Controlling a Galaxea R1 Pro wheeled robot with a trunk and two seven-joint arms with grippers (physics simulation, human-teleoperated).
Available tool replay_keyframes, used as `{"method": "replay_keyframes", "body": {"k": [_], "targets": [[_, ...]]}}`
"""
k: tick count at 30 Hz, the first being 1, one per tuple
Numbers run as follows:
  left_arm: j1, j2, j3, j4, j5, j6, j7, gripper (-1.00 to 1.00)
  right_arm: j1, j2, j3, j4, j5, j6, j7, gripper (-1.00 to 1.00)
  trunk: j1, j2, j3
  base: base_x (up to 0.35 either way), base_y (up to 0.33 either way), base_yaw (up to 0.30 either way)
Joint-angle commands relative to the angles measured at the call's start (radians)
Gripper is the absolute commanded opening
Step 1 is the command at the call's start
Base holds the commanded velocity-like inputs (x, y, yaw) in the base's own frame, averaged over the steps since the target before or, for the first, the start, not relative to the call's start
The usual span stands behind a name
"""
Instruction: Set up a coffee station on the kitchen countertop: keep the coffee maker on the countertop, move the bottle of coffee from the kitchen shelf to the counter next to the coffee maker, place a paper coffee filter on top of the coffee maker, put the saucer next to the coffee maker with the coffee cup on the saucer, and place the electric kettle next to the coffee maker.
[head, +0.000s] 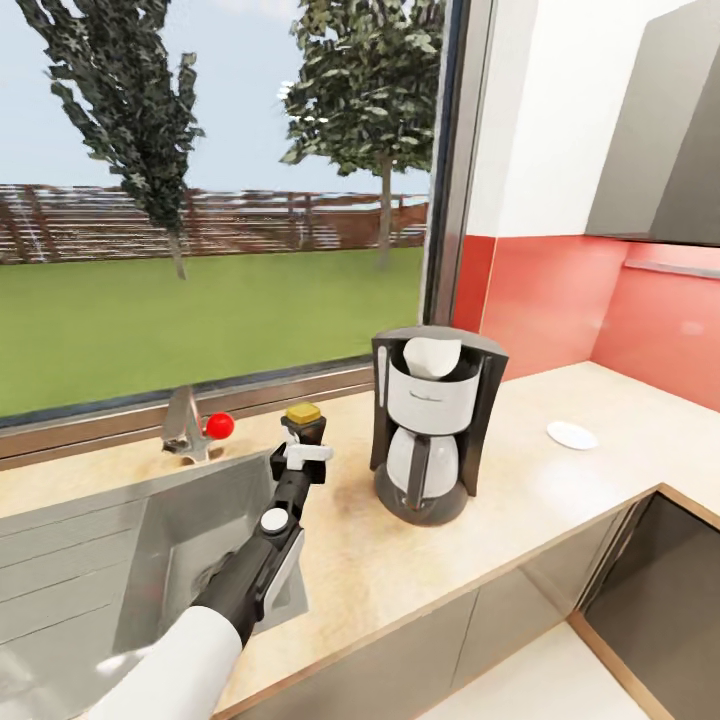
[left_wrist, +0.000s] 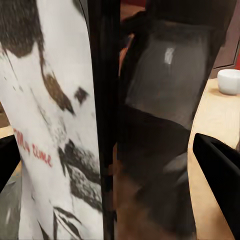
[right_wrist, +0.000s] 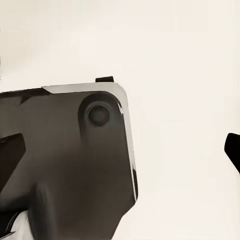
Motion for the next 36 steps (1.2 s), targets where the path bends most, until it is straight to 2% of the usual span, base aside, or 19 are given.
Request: {"method": "replay_keyframes", "body": {"k": [1, 7, 13, 21, 28, 36], "targets": [[-0.001, 0.0, -0.003, 0.001, -0.005, -0.002, 0.008, -1.0, -0.001, 0.0, -0.004, 0.001, 0.001, -0.004, -0.001, 1.0, 0.001, -0.002, -0.002, 0.32, -0.02, 0.0], [0.0, -0.001, -0.003, 0.002, -0.003, -0.004, 0.008, -1.0, -0.001, 0.0, -0.004, 0.001, 0.001, -0.004, -0.001, 1.0, 0.001, -0.002, -0.002, 0.192, -0.036, 0.0], [0.002, -0.003, -0.003, 0.002, -0.002, -0.006, 0.008, -1.0, -0.001, 0.0, -0.004, 0.001, 0.001, -0.004, 0.0, 1.0, 0.001, -0.002, -0.002, 0.018, -0.025, 0.0], [0.003, -0.003, -0.003, 0.003, 0.0, -0.005, 0.009, -1.0, -0.001, 0.0, -0.004, 0.001, 0.001, -0.004, 0.0, 1.0, 0.001, -0.002, -0.002, 0.0, -0.216, 0.0], [0.026, -0.001, -0.005, 0.002, 0.0, -0.007, 0.008, -1.0, -0.001, 0.0, -0.004, 0.001, 0.001, -0.004, 0.001, 1.0, 0.001, -0.002, -0.002, 0.004, -0.035, 0.0], [0.033, 0.002, -0.005, 0.006, 0.002, -0.007, 0.008, -1.0, -0.001, 0.0, -0.004, 0.001, 0.001, -0.004, 0.001, 1.0, 0.001, -0.002, -0.002, 0.193, -0.001, 0.0]]}}
